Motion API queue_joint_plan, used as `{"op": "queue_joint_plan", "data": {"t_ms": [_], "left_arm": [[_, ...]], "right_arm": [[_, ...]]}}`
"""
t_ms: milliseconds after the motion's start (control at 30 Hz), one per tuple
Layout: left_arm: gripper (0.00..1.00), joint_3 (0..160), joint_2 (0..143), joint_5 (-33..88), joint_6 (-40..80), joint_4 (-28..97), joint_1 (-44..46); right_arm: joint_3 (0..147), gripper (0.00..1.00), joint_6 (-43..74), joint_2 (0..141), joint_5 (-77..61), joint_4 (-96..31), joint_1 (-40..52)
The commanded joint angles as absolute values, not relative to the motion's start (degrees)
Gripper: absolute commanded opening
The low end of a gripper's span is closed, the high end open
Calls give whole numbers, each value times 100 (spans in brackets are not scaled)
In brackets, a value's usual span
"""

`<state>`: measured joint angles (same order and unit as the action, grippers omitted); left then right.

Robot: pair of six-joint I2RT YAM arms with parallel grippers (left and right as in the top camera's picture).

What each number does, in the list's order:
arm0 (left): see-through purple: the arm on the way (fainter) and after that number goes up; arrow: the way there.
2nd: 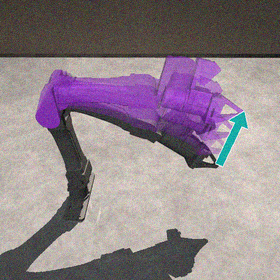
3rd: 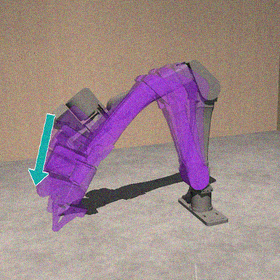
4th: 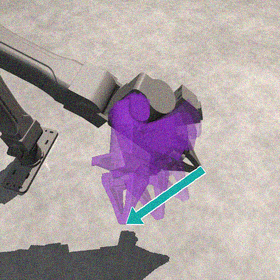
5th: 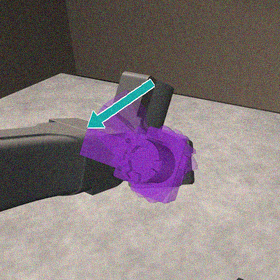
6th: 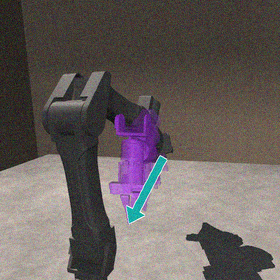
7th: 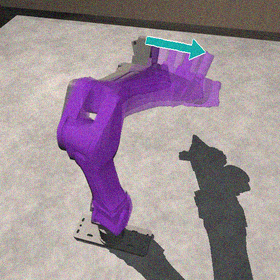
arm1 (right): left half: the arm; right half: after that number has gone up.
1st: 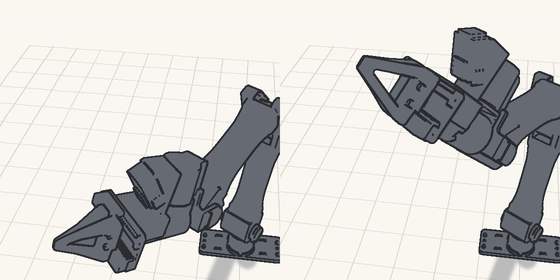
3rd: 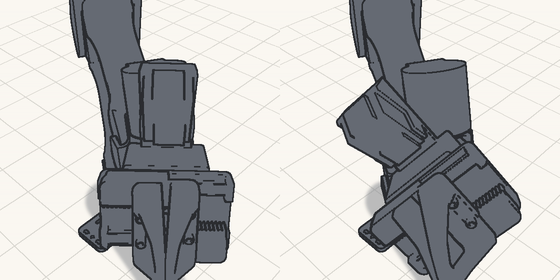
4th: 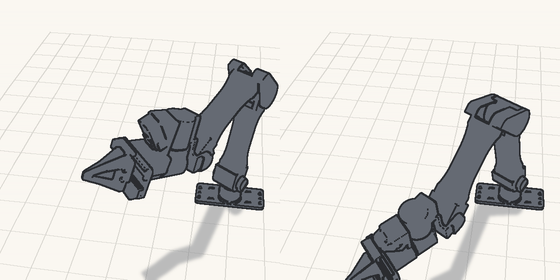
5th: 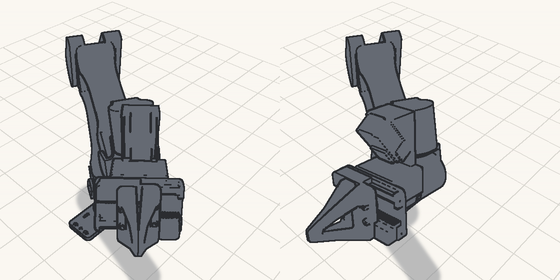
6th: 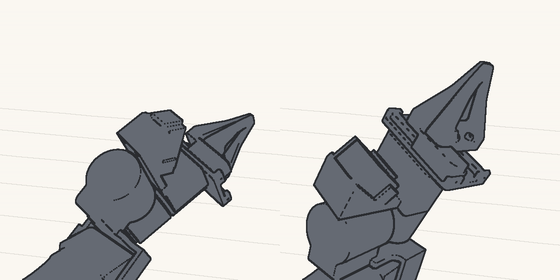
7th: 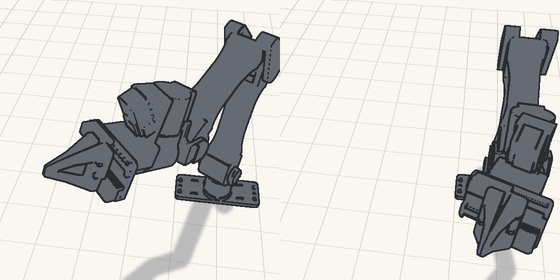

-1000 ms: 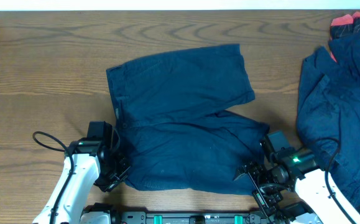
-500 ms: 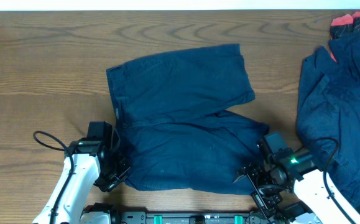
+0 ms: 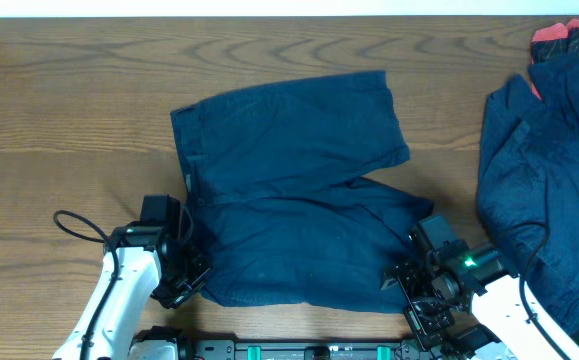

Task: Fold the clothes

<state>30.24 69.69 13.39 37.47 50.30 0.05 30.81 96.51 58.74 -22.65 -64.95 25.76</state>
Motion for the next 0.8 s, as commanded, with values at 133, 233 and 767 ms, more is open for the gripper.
{"op": "queue_joint_plan", "data": {"t_ms": [133, 233, 767], "left_arm": [[6, 3028, 6954, 1310, 3710, 5089, -21], [6, 3028, 6954, 1310, 3712, 5116, -21], [6, 3028, 6954, 1417, 3715, 5240, -21]], "right_arm": [[3026, 97, 10499, 5841, -1573, -6895, 2644], [2893, 95, 10573, 5854, -1564, -6757, 2644], [2429, 72, 10604, 6816, -1166, -5103, 2644]]}}
